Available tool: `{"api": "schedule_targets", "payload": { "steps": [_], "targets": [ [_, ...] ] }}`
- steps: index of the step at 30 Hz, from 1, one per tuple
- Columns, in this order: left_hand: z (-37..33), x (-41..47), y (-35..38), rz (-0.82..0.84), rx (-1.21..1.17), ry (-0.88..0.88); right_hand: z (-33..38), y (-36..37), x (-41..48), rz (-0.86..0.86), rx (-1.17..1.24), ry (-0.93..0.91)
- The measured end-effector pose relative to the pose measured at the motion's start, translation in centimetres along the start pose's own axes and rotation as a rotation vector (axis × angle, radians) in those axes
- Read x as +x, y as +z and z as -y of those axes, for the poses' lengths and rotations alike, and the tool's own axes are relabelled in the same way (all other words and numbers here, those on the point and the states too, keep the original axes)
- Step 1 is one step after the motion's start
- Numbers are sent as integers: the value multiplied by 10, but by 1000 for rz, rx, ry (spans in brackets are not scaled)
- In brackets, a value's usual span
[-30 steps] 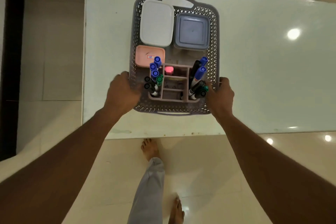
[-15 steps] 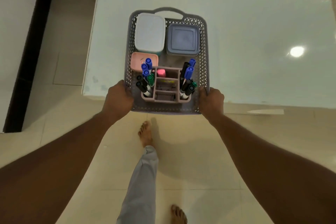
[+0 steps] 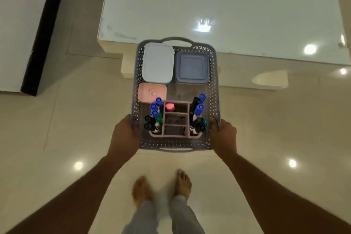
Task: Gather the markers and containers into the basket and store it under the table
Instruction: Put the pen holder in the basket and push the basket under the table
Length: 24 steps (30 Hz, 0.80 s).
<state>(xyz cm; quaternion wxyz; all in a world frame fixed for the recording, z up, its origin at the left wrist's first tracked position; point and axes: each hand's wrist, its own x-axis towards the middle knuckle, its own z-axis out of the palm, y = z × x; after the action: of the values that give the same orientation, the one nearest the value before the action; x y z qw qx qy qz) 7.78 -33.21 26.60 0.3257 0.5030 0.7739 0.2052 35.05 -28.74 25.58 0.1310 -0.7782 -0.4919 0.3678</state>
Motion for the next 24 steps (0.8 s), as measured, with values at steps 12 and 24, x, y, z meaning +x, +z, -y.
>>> {"api": "schedule_targets", "payload": {
  "steps": [12,24],
  "targets": [
    [118,-49,40,175,-97,-105,-83,105,-62,41,-7,104],
    [190,127,140,74,-30,14,-83,205,128,-13,-46,-22]
  ]
}}
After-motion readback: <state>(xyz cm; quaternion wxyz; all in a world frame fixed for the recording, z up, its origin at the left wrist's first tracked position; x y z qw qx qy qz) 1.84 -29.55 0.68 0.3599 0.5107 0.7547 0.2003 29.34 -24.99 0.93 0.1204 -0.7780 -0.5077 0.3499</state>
